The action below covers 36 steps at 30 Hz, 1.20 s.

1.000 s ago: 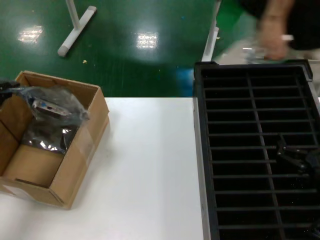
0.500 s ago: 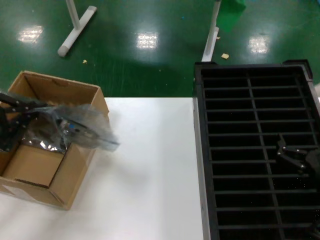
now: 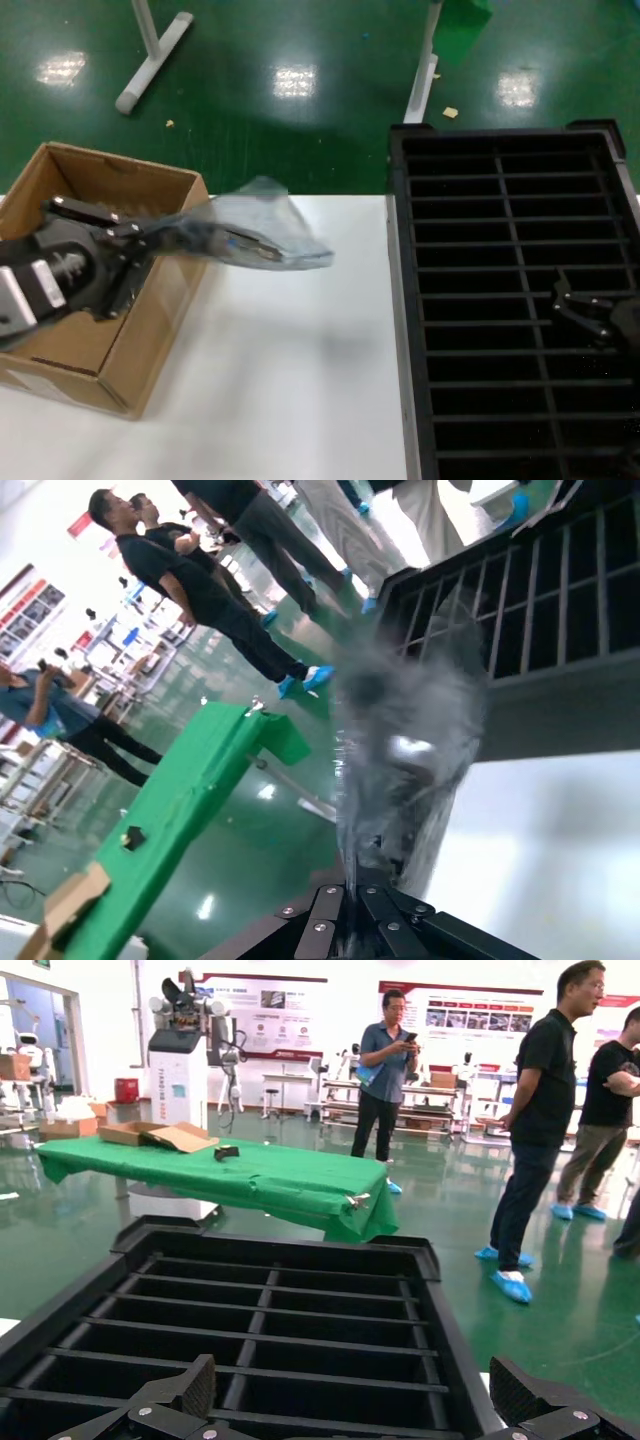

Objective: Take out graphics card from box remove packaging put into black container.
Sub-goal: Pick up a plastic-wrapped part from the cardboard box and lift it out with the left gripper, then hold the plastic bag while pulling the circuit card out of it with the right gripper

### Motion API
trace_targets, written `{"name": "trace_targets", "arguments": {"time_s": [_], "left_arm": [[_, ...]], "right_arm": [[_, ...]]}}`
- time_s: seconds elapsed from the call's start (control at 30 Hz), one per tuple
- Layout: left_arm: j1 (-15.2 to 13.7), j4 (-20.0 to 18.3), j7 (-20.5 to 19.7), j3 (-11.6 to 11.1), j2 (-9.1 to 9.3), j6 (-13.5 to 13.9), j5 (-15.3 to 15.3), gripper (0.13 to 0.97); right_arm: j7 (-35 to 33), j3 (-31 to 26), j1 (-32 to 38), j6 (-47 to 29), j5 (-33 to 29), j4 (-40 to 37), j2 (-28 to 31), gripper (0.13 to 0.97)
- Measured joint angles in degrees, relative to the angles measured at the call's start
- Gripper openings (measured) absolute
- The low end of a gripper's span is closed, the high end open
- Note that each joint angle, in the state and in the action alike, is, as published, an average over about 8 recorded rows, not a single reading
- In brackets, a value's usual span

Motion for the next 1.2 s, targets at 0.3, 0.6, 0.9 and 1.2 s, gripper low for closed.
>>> {"name": "trace_targets", "arguments": {"time_s": [0.3, 0.6, 0.9, 1.2], "left_arm": [[-3.74, -4.52, -15.10, -0.88, 6.09, 9.72, 15.36, 0.142], [-8.58, -5.19, -17.22, 2.57, 7.85, 16.78, 16.66, 0.142], [-13.53, -5.23, -14.87, 6.46, 8.48, 22.11, 14.99, 0.142], [-16.66, -5.23, -10.60, 8.26, 9.54, 23.49, 12.63, 0.142]], "right_arm": [[0.00, 0.00, 0.00, 0.00, 0.00, 0.00, 0.00, 0.966], [-1.75, 2.41, -0.73, -4.78, 1.58, 0.74, -1.33, 0.963], [-9.36, 8.52, -3.72, -22.70, 9.92, 1.72, -2.13, 0.934], [-14.71, 8.87, -6.95, -37.17, 14.28, -0.10, 2.49, 0.841]]}}
